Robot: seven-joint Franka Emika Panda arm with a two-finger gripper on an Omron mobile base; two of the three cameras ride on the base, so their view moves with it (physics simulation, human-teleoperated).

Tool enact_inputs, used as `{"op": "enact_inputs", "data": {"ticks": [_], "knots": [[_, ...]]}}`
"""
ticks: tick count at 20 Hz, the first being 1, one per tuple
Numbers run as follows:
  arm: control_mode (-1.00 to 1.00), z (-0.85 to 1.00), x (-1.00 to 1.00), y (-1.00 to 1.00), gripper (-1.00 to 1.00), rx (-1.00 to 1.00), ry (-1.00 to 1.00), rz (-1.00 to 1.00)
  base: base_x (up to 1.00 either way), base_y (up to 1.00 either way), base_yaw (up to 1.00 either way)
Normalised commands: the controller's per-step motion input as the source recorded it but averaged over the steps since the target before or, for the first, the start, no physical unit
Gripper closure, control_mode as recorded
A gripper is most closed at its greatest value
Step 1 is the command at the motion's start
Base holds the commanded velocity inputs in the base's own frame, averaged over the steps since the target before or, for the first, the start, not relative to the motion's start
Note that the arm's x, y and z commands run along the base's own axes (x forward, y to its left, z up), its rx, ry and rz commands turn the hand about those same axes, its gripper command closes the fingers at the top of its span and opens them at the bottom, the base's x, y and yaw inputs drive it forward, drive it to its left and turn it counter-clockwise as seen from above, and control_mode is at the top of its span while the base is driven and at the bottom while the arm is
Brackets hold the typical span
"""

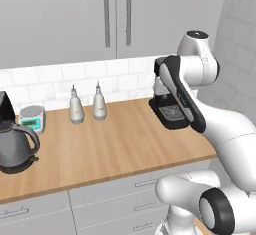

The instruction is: Navigate to the coffee machine.

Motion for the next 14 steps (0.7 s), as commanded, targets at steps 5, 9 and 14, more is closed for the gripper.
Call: {"op": "enact_inputs", "data": {"ticks": [5, 9, 14], "knots": [[1.00, 0.00, 0.00, 0.00, -1.00, 0.00, 0.00, 0.00, 0.16, 0.00, -0.22], [1.00, 0.00, 0.00, 0.00, -1.00, 0.00, 0.00, 0.00, 0.00, 0.00, -0.04], [1.00, 0.00, 0.00, 0.00, -1.00, 0.00, 0.00, 0.00, 0.73, 0.00, 0.00]]}}
